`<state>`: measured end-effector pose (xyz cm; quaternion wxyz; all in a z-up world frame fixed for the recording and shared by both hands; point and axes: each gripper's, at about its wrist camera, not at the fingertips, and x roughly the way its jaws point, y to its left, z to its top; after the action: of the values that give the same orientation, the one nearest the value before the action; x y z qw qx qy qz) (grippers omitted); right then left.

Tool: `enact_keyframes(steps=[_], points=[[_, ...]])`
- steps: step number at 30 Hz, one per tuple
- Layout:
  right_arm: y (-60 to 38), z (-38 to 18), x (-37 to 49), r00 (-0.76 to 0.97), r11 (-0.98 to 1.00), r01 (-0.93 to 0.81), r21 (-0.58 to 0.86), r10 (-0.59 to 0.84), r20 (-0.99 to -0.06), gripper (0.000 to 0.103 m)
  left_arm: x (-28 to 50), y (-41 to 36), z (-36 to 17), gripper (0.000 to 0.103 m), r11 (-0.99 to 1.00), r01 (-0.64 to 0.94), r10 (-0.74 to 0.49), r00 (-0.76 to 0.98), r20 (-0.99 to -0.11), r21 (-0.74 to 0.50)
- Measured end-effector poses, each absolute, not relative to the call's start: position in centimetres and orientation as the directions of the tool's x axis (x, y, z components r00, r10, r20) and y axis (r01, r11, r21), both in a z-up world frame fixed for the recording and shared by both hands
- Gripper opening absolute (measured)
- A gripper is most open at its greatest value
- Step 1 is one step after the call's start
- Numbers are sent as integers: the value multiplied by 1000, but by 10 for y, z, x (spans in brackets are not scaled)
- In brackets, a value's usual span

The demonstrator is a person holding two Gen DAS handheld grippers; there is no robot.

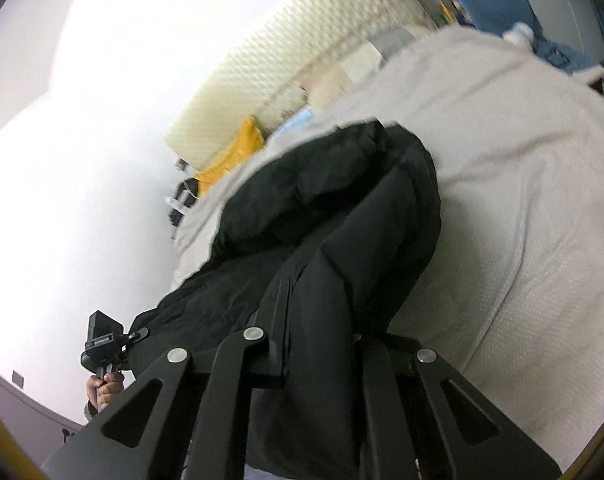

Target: Fold large clothes

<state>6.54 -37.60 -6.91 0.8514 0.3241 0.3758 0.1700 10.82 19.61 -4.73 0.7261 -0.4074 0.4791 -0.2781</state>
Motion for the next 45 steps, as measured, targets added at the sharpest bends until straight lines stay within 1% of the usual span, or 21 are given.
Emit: enact_keyframes(steps=[6,11,16,18,21,24,27,30,34,39,42,45], points=[[-376,-19,3,698,719,-115,686,549,-459,8,64,236,-6,9,510,61,-794,417,-442,-858],[-363,15,-45,712,744,-176,645,548,-438,8,28,260,18,9,524,87,-800,391,-455,-847],[-350,38,-88,735,763,-231,604,544,-405,7,-2,268,38,9,546,114,-799,367,-476,-830],[-350,43,-92,742,768,-238,595,539,-398,7,-7,269,43,10,564,114,-791,358,-496,-818],[-350,42,-82,733,764,-231,602,543,-409,6,1,262,50,11,609,94,-766,329,-552,-788],[-356,35,-58,730,762,-210,612,539,-420,6,12,260,47,11,616,78,-759,322,-565,-784],[-366,30,-52,728,739,-202,642,553,-406,6,27,260,41,12,617,67,-760,307,-573,-784],[-369,30,-42,722,737,-192,648,554,-416,6,46,259,37,12,625,53,-755,295,-586,-779],[-376,27,-5,717,745,-156,649,537,-444,6,85,255,35,12,614,30,-755,314,-576,-789],[-396,14,41,731,723,-103,683,521,-441,6,131,246,39,12,596,21,-757,348,-553,-803],[-405,2,68,727,711,-64,700,514,-455,6,164,232,35,12,636,8,-723,354,-593,-771],[-412,-20,107,710,706,5,708,496,-500,6,202,218,26,12,675,-18,-686,352,-637,-737]])
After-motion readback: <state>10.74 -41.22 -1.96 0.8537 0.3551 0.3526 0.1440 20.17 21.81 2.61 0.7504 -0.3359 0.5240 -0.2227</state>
